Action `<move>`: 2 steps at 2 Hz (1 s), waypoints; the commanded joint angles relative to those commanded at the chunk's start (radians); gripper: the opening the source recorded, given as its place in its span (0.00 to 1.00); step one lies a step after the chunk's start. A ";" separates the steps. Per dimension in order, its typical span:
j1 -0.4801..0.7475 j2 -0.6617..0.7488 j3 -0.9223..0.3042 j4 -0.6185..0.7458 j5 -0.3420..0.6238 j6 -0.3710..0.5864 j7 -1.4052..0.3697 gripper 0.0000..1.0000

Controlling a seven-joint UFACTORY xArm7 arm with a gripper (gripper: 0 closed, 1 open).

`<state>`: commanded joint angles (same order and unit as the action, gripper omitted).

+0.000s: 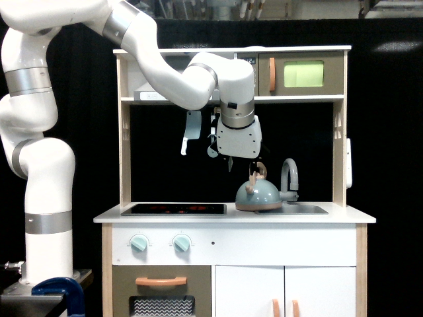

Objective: Place the teapot on the stove

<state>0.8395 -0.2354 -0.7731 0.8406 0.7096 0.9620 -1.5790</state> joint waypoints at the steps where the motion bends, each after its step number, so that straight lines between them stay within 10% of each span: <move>1: 0.010 -0.006 0.024 -0.012 0.070 -0.008 -0.027 1.00; 2: 0.003 -0.022 0.096 -0.046 0.081 -0.106 0.066 1.00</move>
<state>0.8422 -0.2571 -0.6775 0.7945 0.7910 0.8556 -1.5132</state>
